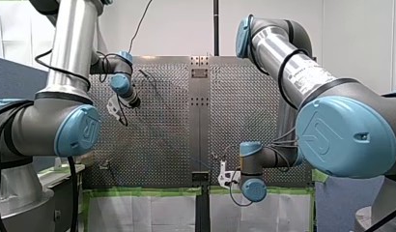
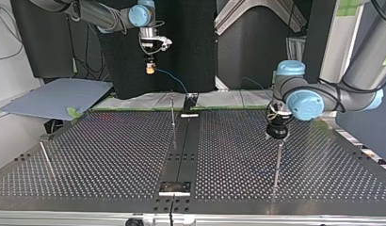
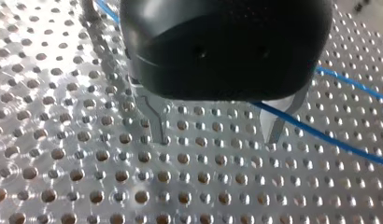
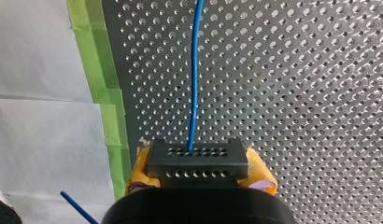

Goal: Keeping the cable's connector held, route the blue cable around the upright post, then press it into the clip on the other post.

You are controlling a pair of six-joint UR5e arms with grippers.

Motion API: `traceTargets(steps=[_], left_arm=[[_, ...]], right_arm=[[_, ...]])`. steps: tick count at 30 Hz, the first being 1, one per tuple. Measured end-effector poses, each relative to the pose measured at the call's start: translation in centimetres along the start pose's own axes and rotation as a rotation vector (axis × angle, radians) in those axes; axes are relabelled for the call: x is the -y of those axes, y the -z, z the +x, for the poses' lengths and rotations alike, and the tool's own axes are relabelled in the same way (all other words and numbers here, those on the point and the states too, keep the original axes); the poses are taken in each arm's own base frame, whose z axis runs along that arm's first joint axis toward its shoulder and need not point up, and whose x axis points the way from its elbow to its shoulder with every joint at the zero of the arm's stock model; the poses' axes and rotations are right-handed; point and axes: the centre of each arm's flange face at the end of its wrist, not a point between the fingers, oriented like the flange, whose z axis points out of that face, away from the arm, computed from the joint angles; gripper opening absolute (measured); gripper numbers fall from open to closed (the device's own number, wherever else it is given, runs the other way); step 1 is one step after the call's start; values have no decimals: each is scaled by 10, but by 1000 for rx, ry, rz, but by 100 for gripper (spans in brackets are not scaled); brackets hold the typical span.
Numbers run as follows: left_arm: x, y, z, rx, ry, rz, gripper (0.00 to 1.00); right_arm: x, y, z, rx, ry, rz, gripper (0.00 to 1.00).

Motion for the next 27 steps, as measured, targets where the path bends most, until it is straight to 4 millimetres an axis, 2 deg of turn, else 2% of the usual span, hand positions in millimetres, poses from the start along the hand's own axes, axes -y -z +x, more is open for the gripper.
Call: traceTargets(steps=[14,27], left_arm=[[-18,3,9,57,144,46,99],[-12,26,-24,156,274,110,99]], right_arm=[[0,-1,0,-6,-1,2,0],[1,-1,1,-10,-4,5,0]])
